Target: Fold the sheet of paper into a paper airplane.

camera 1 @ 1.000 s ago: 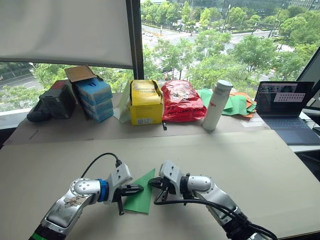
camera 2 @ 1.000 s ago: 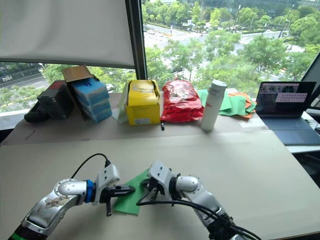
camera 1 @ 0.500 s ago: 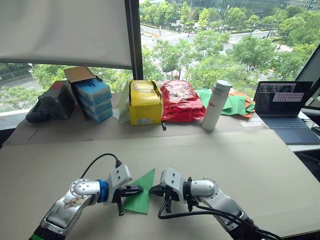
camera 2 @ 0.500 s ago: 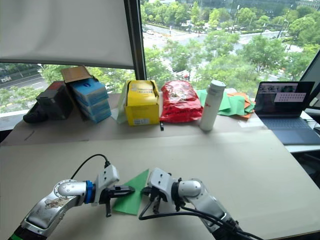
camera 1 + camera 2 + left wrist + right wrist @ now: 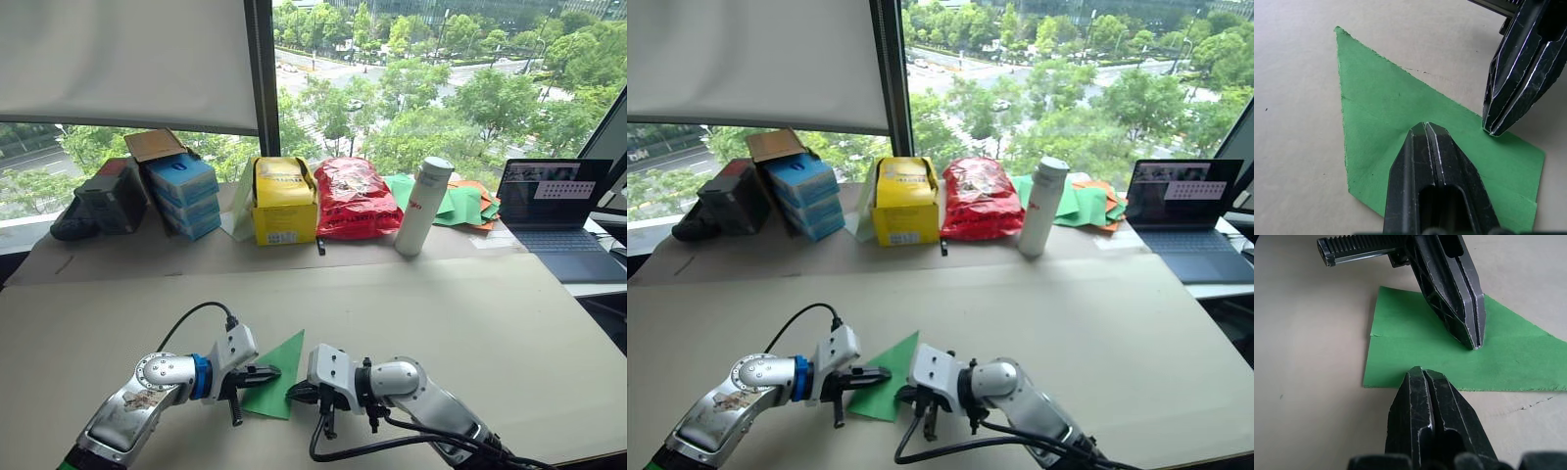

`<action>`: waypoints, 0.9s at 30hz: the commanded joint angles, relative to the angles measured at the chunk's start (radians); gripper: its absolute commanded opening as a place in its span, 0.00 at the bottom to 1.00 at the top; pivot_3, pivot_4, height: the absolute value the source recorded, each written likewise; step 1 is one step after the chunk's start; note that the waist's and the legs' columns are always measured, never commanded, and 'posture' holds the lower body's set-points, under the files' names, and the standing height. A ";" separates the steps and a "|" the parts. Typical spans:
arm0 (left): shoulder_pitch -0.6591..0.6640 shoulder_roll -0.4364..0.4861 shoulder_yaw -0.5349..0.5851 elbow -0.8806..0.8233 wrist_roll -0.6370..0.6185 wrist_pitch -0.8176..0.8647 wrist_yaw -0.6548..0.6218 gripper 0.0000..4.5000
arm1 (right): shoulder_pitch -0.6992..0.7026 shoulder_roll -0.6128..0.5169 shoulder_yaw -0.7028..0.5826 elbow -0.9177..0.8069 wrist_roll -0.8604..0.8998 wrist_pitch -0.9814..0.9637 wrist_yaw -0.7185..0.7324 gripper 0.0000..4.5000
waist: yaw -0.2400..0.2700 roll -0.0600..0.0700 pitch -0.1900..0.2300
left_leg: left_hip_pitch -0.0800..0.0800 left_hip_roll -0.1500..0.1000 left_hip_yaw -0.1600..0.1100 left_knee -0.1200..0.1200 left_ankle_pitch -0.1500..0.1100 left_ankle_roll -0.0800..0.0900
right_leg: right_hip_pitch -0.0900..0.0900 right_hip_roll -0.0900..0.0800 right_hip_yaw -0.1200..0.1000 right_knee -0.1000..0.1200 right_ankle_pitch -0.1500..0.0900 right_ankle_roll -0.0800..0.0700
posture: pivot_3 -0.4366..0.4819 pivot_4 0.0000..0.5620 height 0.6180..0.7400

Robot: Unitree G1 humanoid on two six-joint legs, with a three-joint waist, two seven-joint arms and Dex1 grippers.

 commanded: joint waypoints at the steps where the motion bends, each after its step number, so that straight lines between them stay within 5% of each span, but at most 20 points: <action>1: 0.027 0.020 -0.020 0.005 0.012 0.039 -0.003 0.00 | 0.030 -0.029 0.064 0.013 -0.015 0.051 0.035 0.00 | 0.000 0.000 0.000 | 0.000 0.000 0.000 0.000 0.000 0.000 | 0.000 0.000 0.000 0.000 0.000 0.000 | 0.48 0.27 1.00; 18: 0.051 0.037 -0.017 -0.009 0.009 0.046 -0.007 0.00 | 0.056 -0.083 0.121 -0.078 -0.068 0.051 0.021 0.00 | 0.000 0.000 0.000 | 0.000 0.000 0.000 0.000 0.000 0.000 | 0.000 0.000 0.000 0.000 0.000 0.000 | 0.48 0.27 1.00; 27: -0.045 -0.008 0.013 0.081 -0.015 0.004 -0.016 0.00 | 0.024 -0.029 -0.244 -0.233 0.237 0.165 0.006 0.00 | 0.012 0.000 0.001 | -0.002 0.000 0.000 0.002 0.000 0.000 | -0.001 0.000 0.000 0.000 0.000 0.000 | 0.48 0.27 1.00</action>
